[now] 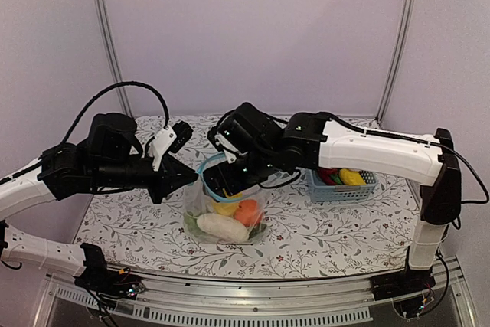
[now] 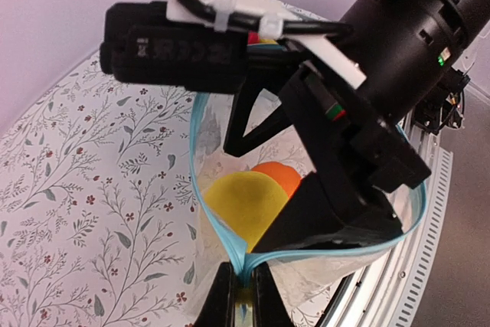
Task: Place the food in the zip-top bag and seal the zipper
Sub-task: Place the fake fruit in the zipper food storage bag, then pick up the fake fruit from the bin.
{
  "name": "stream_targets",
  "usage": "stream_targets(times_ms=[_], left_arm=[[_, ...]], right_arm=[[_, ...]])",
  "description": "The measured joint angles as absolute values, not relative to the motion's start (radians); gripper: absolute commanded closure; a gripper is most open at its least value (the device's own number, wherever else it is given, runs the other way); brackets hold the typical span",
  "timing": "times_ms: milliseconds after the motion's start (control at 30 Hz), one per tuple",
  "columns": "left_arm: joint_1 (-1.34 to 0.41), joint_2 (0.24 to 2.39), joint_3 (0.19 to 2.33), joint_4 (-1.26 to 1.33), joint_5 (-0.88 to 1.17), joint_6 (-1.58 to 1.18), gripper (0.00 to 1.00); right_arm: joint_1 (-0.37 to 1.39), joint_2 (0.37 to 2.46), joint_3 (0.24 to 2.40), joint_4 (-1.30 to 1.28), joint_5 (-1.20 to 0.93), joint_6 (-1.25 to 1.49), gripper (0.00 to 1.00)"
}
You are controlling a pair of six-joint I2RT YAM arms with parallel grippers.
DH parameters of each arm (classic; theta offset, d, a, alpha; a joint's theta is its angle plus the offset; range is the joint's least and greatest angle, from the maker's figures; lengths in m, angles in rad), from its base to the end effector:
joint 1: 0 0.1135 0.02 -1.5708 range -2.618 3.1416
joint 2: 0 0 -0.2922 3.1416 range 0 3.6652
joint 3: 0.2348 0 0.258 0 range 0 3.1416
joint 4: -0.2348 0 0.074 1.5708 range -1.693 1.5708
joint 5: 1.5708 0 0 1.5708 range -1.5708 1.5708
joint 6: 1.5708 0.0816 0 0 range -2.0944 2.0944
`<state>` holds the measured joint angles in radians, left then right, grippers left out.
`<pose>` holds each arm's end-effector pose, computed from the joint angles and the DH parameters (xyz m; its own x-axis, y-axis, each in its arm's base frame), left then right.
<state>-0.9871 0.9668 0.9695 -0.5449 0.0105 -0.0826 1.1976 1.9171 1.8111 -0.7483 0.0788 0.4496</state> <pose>0.1305 -0.1991 0.3344 -0.3527 0.3843 -0.8532 0.8130 0.5772 -0.0761 0.1799 0.4419 0.3043 -0.6429 -0.4535 -0.6173 -0.6995 0.6759 0.2320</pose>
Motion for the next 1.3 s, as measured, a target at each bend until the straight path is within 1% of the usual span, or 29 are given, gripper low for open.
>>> stream_targets(times_ms=[433,567,733,900,1067,1300], left_arm=[[-0.987,0.960,0.967,-0.546,-0.025,-0.083,1.00],[-0.987,0.960,0.967,-0.546,-0.035,-0.083,1.00],[-0.987,0.961,0.967,-0.546,-0.037,-0.083,1.00],[-0.987,0.961,0.966,-0.546,-0.039,-0.083,1.00],[-0.987,0.961,0.966,-0.546,-0.043,-0.083,1.00],[-0.987,0.961,0.966,-0.546,-0.053,-0.083,1.00]], right_arm=[[1.204,1.612,1.726,-0.765,0.167,0.446,0.05],[1.204,1.508,1.686,-0.801,0.234,0.445,0.01],[1.176,1.399,1.641,-0.860,0.314,0.441,0.01],[1.058,1.336,1.561,-0.900,0.342,0.441,0.01],[0.881,1.311,1.445,-0.929,0.324,0.439,0.02],[0.669,1.322,1.317,-0.907,0.258,0.421,0.07]])
